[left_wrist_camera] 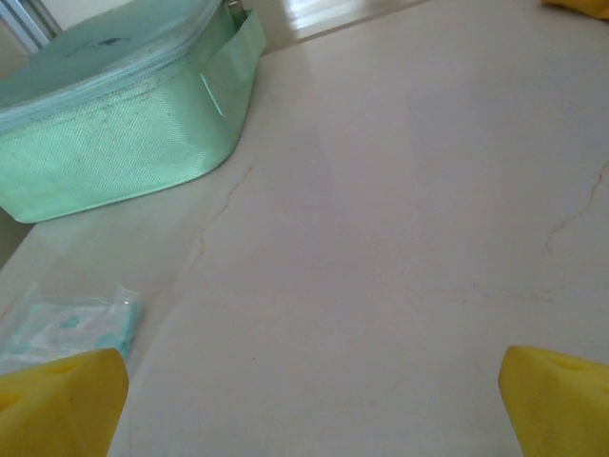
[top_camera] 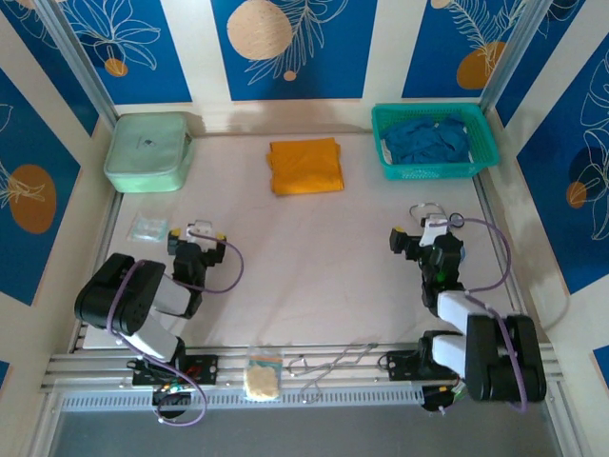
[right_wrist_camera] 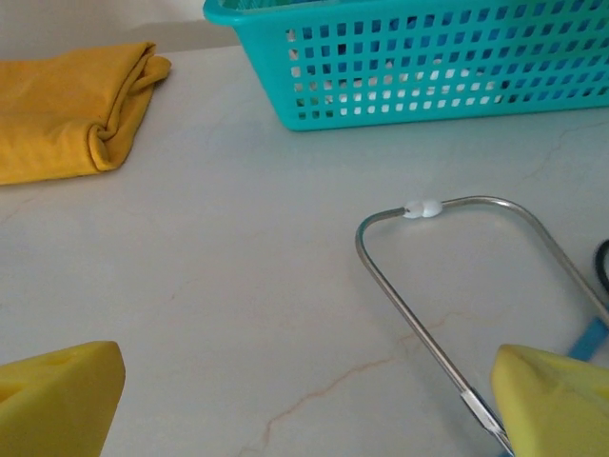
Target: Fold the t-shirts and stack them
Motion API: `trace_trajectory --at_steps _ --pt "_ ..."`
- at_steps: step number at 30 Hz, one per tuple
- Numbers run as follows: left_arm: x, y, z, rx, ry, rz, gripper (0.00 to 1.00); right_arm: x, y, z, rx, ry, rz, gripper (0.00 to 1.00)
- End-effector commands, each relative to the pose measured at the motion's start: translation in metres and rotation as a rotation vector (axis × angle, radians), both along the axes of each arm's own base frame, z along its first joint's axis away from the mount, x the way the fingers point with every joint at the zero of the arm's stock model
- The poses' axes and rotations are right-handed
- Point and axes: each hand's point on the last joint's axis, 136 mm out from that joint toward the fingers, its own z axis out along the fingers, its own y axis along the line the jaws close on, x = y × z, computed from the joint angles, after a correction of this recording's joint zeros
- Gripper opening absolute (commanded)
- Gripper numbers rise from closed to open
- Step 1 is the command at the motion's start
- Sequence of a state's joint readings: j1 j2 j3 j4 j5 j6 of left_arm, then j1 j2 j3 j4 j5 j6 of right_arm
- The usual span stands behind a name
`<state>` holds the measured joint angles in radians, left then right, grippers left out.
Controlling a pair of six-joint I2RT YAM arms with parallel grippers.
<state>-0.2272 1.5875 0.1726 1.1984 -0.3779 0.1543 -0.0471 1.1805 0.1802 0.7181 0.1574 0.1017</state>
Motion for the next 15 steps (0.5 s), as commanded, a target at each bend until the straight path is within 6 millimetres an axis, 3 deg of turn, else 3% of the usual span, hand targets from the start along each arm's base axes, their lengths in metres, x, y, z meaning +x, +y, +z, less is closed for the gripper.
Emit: trace_trajectory --at_steps 1,6,9,15 --pt "0.020 -0.004 0.034 -0.089 -0.146 -0.047 0.99 0.027 0.015 0.037 0.076 -0.140 0.093 0.99" --pt "0.035 -0.018 0.023 -0.121 -0.024 -0.153 0.99 0.057 0.050 0.002 0.041 -0.056 0.259 0.99" --pt "0.043 -0.011 0.018 -0.161 0.026 -0.133 0.99 0.065 0.031 -0.001 0.063 0.027 0.160 0.99" --pt "0.044 0.003 0.019 -0.159 0.017 -0.049 0.99 0.065 0.032 -0.001 0.052 0.026 0.156 0.99"
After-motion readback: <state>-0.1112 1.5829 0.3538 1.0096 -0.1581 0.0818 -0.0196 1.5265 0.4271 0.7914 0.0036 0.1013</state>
